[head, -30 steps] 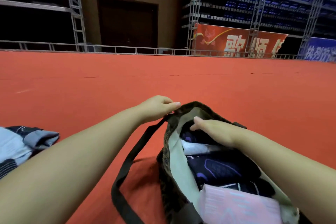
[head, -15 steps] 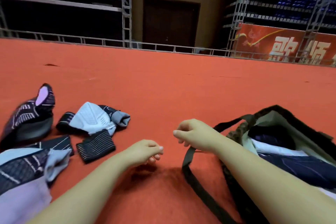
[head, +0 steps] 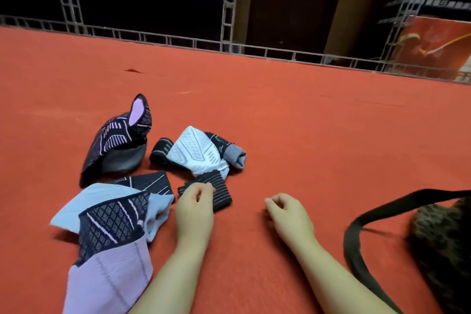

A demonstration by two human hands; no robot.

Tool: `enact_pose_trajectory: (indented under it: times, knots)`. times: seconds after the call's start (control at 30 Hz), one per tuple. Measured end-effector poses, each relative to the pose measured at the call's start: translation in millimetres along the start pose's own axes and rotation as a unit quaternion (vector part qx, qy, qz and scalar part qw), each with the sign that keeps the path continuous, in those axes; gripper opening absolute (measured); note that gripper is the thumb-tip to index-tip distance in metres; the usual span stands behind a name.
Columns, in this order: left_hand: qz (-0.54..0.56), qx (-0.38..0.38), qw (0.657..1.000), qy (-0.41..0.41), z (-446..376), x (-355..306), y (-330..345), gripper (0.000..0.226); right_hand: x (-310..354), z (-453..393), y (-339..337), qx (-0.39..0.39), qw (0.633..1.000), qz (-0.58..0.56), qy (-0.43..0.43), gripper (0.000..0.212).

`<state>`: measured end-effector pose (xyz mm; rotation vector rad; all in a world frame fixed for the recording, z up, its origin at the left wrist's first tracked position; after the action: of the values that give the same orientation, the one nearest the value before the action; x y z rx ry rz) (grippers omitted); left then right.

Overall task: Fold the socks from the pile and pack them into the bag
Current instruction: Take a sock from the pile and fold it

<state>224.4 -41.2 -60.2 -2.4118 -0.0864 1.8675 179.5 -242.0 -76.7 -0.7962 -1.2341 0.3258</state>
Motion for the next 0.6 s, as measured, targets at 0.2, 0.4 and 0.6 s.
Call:
enact_pose_trajectory:
  times: [0.2, 0.4, 0.6]
  knots:
    - [0.043, -0.058, 0.997, 0.010, -8.3, -2.7, -1.5, 0.019, 59.5, -54.5, 48.8, 0.097, 0.993, -0.028, -0.054, 0.041]
    - [0.064, -0.062, 0.996, 0.029, -8.8, -4.8, -5.5, 0.024, 67.3, -44.2, 56.8, 0.131, 0.969, -0.191, -0.089, 0.015]
    - [0.015, 0.103, 0.994, -0.025, -8.5, 3.9, 17.8, 0.005, 19.5, 19.4, 14.7, 0.104, 0.841, -0.529, -0.056, 0.016]
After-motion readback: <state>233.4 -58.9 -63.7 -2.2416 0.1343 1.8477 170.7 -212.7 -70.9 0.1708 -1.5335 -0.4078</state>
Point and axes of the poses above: each hand's wrist, its own z-axis away from the middle knuckle, its own y-axis out of the palm, x = y × z, the point moved 4 cm from there along -z, towards the middle knuckle, and after that the axes turned 12 degrees about x, right-handed, at the moved point
